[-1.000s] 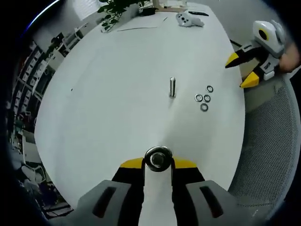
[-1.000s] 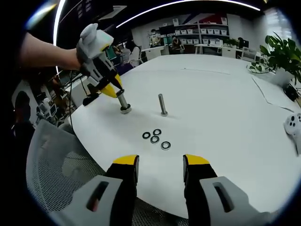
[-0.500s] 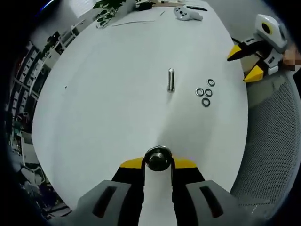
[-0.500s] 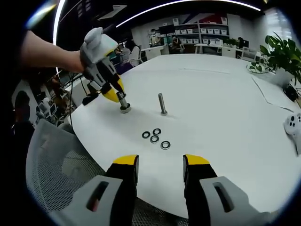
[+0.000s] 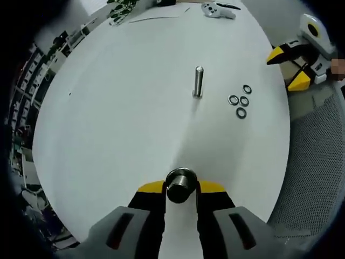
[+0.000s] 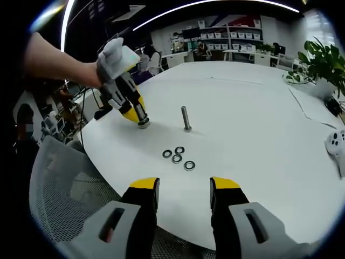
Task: Place the washer onto the threaded stud by aligning its center hole with the stud, sliding it down to the base, and recovering from edge contact or off-axis alignment until the washer reaches the visible bottom stop.
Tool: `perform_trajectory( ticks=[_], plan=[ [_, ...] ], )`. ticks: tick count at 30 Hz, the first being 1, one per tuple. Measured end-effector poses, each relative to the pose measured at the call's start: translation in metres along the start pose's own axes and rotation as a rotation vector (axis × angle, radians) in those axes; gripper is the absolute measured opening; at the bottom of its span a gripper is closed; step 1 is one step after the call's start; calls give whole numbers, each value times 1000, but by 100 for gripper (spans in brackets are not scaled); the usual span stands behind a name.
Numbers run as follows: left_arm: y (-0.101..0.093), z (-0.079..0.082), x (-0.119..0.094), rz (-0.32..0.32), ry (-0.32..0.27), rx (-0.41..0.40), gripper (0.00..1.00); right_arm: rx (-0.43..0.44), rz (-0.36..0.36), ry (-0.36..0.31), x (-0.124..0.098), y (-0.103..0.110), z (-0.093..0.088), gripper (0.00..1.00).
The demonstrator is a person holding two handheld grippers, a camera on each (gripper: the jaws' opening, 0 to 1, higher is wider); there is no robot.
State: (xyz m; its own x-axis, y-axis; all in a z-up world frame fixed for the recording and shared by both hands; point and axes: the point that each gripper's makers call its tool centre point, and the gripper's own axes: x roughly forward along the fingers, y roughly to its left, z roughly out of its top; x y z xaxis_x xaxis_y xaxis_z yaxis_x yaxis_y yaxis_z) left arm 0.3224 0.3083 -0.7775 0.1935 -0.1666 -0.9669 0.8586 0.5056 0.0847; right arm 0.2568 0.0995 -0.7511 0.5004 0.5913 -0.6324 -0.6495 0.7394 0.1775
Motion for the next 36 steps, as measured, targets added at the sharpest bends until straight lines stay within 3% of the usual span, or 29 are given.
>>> perform_trajectory(
  ticks=[5,7,21,30,36],
  plan=[
    [0,-2,4,-7,-2,-10,19,6,-5,-3,0,-2,0,40],
    [0,-3,6,-21,-8,-60,20,5,-6,-3,1,-2,0,40],
    [-1,-5,2,-9,-75,-101,21,-5,-6,8,2,-2,-1,40],
    [4,-14,-13,66,-132,-121,28,-21,-5,29,3,0,-4,40],
    [0,-23,-29,104,-224,-231,30,-37,3,38,4,4,-5,40]
  ],
)
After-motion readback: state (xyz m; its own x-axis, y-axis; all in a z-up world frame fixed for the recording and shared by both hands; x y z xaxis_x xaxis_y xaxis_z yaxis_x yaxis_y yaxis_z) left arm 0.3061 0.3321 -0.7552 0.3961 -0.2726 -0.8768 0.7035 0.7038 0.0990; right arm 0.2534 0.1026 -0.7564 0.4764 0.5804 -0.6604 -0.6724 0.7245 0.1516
